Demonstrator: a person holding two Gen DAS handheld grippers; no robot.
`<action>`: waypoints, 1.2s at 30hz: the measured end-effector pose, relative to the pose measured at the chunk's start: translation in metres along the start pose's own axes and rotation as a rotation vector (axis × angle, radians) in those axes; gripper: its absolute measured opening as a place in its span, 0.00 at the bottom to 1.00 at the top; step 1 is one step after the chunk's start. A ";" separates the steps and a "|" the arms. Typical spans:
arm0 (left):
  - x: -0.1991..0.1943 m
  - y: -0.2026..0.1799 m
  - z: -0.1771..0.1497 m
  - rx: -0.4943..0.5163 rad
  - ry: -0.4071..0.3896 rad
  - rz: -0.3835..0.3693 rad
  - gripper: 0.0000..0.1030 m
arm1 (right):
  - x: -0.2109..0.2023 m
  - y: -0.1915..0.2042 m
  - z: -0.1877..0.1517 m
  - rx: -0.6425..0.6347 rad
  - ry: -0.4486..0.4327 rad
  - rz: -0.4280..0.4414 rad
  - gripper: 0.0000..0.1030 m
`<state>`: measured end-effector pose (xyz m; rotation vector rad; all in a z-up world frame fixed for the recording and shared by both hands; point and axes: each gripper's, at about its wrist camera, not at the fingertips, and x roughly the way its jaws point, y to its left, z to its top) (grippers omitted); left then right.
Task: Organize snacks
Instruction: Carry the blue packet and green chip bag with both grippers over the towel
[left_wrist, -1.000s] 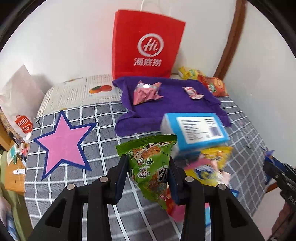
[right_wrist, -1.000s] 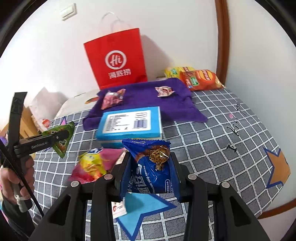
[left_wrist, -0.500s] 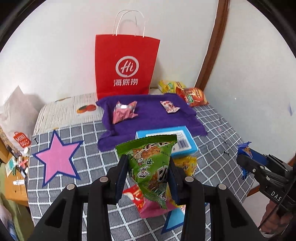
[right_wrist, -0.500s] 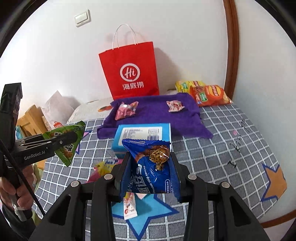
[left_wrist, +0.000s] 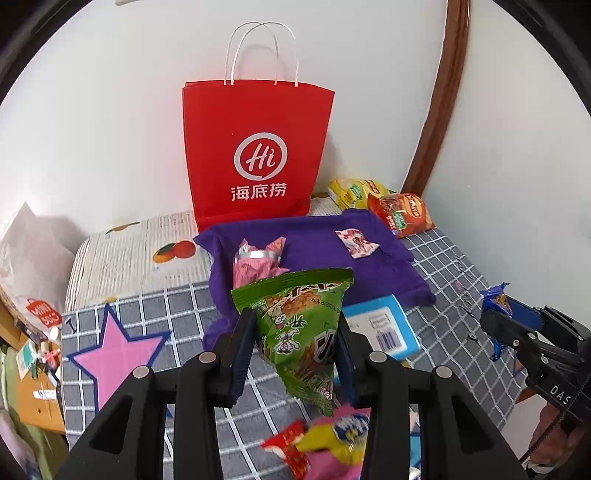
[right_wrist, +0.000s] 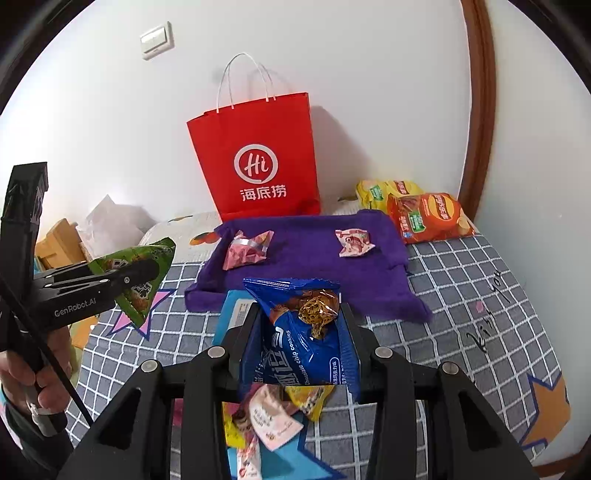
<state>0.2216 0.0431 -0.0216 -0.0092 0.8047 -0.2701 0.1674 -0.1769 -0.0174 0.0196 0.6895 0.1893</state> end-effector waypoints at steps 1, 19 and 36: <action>0.005 0.001 0.004 0.001 0.002 -0.003 0.37 | 0.004 -0.002 0.002 0.001 0.001 -0.003 0.38; 0.099 0.044 0.024 -0.054 0.088 -0.012 0.37 | 0.070 -0.029 0.029 0.023 0.053 -0.055 0.38; 0.123 0.076 0.022 -0.166 0.086 -0.112 0.37 | 0.152 -0.047 0.057 0.068 0.064 0.016 0.38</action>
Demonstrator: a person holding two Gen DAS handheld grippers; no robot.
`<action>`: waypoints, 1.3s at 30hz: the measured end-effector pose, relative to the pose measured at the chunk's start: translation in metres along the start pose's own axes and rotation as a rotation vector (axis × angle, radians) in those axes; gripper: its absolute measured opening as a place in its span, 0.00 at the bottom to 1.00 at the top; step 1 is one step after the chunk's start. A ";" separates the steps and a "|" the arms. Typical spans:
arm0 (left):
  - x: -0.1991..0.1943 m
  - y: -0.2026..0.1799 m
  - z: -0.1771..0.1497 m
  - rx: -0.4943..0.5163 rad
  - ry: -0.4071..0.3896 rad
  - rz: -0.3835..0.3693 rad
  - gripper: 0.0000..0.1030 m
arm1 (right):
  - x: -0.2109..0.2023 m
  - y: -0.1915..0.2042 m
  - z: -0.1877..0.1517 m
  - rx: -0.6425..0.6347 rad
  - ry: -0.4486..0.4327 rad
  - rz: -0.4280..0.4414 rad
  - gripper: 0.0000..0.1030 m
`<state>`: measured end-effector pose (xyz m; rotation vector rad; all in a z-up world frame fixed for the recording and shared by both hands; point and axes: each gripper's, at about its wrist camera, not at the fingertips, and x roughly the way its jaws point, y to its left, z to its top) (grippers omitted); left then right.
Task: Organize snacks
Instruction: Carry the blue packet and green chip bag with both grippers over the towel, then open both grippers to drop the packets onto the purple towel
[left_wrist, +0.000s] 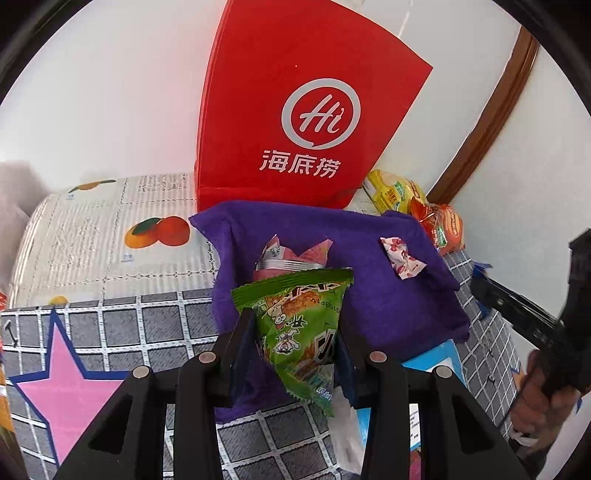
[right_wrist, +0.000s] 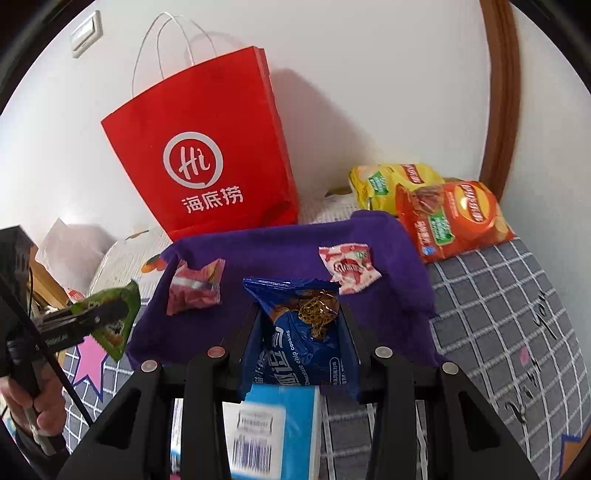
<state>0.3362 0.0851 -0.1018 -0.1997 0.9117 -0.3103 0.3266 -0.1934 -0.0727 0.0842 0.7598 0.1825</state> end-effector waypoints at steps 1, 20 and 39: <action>0.002 0.000 0.000 -0.002 0.001 -0.004 0.37 | 0.006 -0.001 0.004 -0.001 0.001 0.003 0.38; 0.044 -0.010 -0.012 -0.002 -0.019 0.015 0.37 | 0.079 -0.036 -0.006 0.019 0.095 -0.030 0.38; 0.058 -0.004 -0.016 -0.035 -0.032 0.047 0.37 | 0.095 -0.038 -0.017 0.017 0.137 -0.060 0.38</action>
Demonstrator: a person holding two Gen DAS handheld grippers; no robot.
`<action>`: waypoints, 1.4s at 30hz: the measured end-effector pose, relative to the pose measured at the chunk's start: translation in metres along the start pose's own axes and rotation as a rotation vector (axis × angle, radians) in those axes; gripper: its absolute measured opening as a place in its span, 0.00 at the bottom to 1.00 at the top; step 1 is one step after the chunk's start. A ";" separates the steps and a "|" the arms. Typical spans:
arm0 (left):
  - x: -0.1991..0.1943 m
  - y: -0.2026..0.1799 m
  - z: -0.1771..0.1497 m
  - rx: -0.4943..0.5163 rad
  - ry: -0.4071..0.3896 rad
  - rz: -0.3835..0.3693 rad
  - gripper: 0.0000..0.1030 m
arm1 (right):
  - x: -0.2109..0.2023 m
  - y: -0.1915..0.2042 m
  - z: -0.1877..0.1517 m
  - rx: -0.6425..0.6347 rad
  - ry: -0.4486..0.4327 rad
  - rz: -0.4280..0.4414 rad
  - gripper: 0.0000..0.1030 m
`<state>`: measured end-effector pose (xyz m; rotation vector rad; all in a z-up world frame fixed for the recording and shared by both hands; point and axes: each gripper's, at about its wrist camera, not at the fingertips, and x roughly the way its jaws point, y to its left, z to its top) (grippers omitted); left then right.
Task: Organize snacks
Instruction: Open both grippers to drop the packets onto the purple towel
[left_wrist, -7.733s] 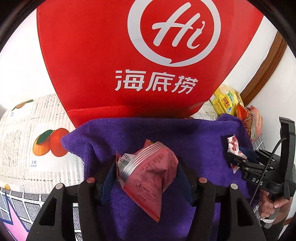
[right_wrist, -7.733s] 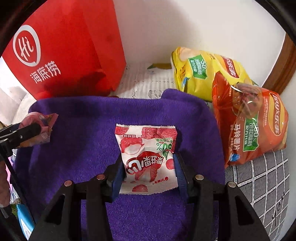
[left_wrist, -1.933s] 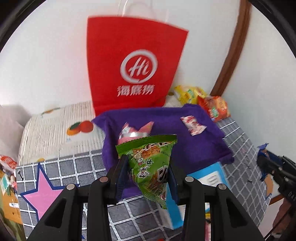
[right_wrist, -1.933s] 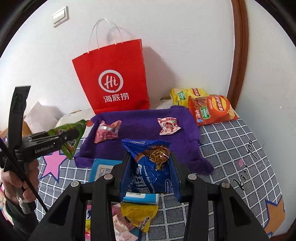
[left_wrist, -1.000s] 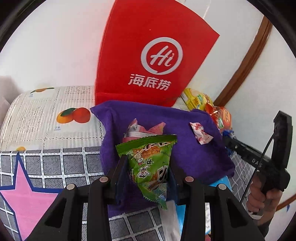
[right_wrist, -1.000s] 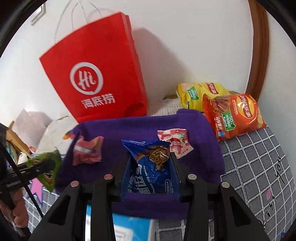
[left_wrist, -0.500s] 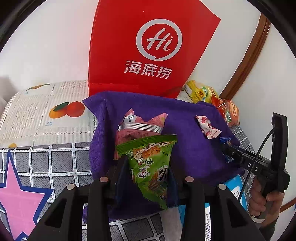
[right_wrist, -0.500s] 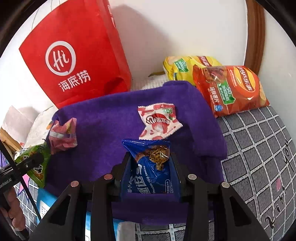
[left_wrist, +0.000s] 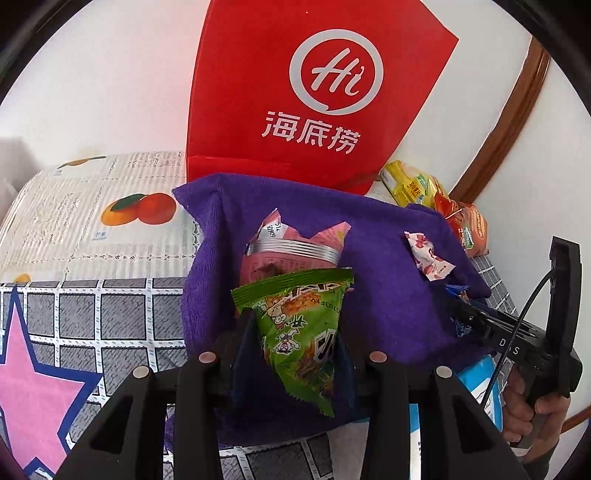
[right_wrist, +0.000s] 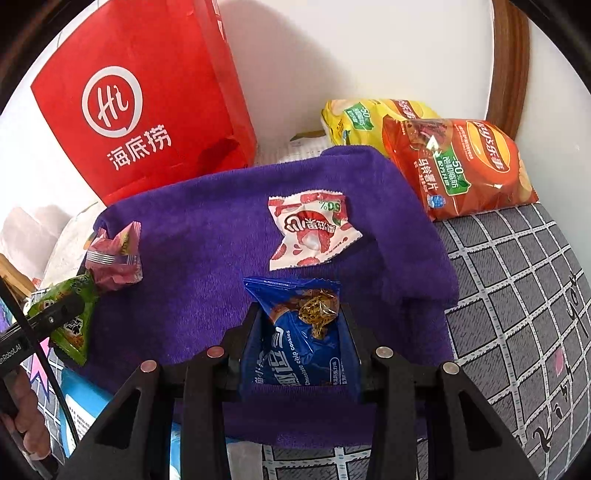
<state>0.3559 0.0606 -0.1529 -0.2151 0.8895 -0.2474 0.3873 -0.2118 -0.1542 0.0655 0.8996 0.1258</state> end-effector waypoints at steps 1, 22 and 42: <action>0.000 0.000 0.000 -0.001 0.002 0.000 0.37 | 0.001 0.000 0.000 -0.003 0.002 -0.001 0.38; -0.010 -0.004 0.006 0.031 0.007 0.015 0.60 | -0.026 0.006 0.007 -0.012 -0.034 -0.033 0.60; -0.107 -0.016 0.014 0.047 -0.053 -0.011 0.68 | -0.141 0.021 -0.083 0.024 -0.013 -0.016 0.67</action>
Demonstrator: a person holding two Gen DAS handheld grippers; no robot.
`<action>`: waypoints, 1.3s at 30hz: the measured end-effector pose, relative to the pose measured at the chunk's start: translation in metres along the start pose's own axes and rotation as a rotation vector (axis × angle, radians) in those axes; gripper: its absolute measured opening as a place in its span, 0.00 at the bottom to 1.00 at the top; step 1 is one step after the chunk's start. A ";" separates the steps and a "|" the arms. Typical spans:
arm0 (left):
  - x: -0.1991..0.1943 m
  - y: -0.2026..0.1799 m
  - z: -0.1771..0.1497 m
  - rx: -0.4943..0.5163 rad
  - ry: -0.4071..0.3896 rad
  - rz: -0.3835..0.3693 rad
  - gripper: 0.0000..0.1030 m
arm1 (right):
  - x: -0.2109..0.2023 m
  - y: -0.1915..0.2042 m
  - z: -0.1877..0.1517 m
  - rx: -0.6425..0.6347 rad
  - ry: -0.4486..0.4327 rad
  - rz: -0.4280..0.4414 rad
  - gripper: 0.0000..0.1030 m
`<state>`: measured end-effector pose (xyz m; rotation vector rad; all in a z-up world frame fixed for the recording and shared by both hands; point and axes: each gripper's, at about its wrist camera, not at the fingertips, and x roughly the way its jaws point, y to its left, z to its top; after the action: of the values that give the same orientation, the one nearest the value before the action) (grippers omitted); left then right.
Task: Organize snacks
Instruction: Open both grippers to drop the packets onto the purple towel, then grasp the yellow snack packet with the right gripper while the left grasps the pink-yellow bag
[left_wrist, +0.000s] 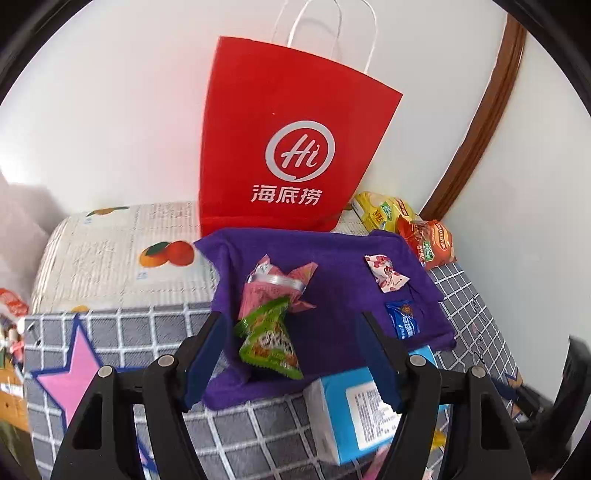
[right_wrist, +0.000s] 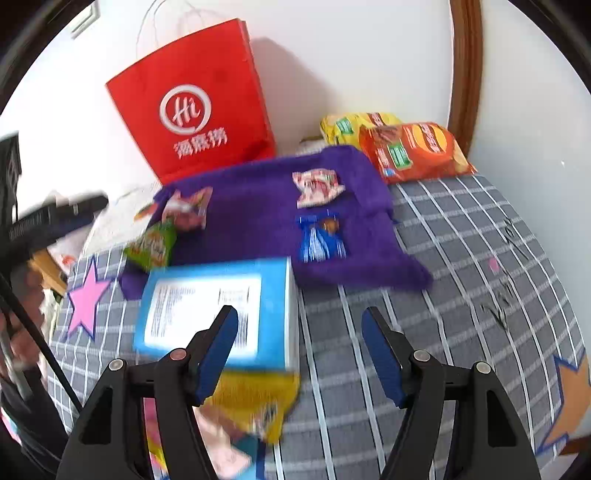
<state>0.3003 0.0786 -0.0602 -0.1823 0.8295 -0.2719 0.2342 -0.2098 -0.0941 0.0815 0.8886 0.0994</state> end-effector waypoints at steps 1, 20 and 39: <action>-0.003 0.001 -0.003 -0.005 0.004 -0.003 0.68 | -0.003 0.001 -0.010 0.001 0.005 0.001 0.68; -0.043 0.024 -0.103 -0.001 0.113 0.049 0.68 | 0.036 0.029 -0.064 -0.063 0.079 0.038 0.68; -0.062 0.007 -0.138 0.007 0.136 -0.011 0.68 | 0.009 0.022 -0.063 -0.011 -0.018 0.073 0.59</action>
<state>0.1588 0.0969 -0.1103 -0.1629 0.9626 -0.2996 0.1897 -0.1853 -0.1386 0.1040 0.8674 0.1713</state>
